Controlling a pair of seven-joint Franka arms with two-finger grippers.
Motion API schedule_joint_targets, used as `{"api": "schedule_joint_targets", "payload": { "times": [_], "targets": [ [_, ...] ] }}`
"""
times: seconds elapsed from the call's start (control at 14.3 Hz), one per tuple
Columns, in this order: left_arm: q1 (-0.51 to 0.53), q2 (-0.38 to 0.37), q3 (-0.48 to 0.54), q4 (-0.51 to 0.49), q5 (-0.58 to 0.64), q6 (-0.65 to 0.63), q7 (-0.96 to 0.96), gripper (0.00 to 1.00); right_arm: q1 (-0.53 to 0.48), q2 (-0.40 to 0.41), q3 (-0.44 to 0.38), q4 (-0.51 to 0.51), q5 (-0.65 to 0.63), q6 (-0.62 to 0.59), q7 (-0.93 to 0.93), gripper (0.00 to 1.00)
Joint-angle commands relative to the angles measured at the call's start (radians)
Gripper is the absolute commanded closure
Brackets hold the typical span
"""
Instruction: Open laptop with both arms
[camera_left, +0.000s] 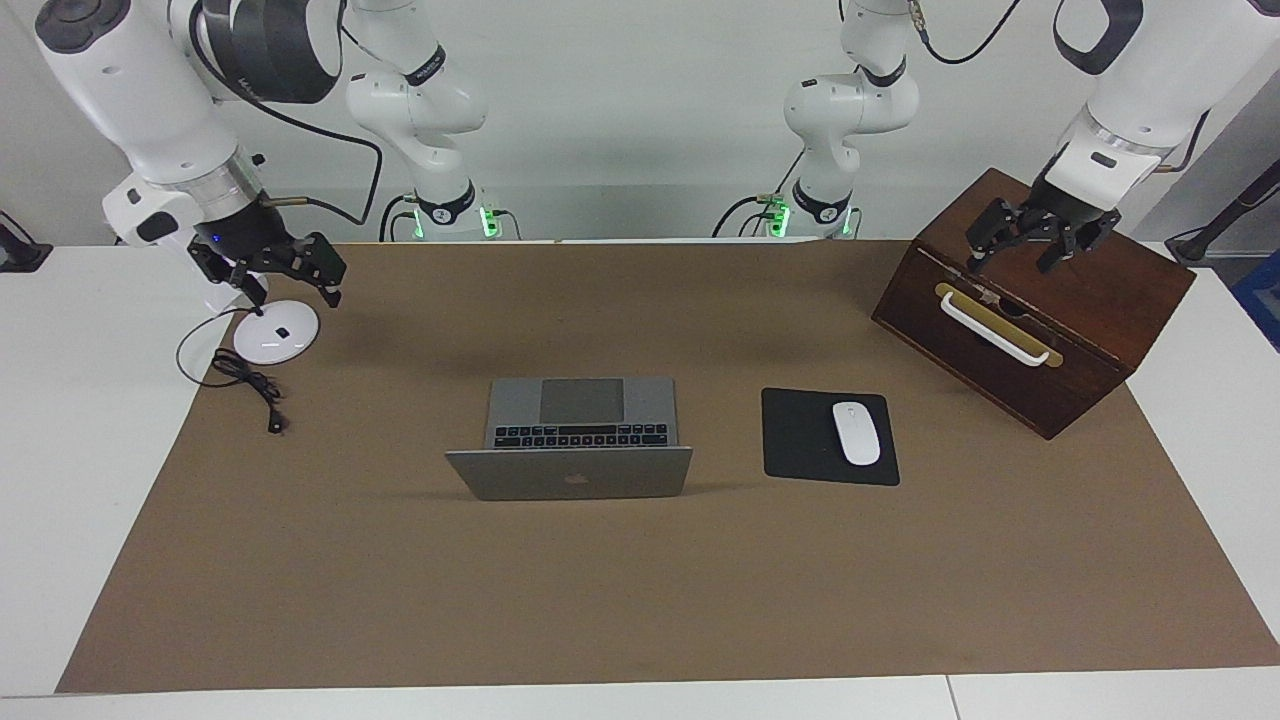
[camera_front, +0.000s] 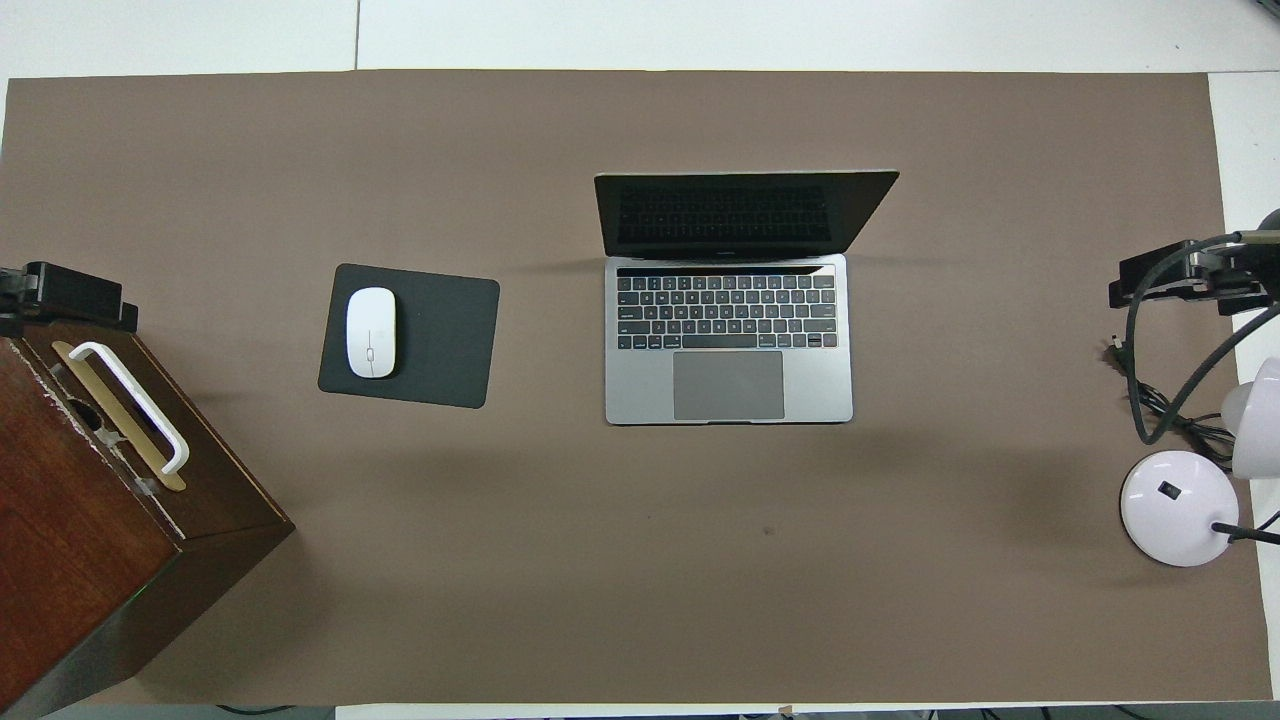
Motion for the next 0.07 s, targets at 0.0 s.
{"api": "schedule_joint_targets", "payload": {
  "times": [0.0],
  "targets": [
    [0.011,-0.010,-0.009,-0.015,0.021,0.015,-0.004,0.00,-0.003,-0.027,0.000,-0.028,0.007,0.000,0.010,0.00]
  ]
}}
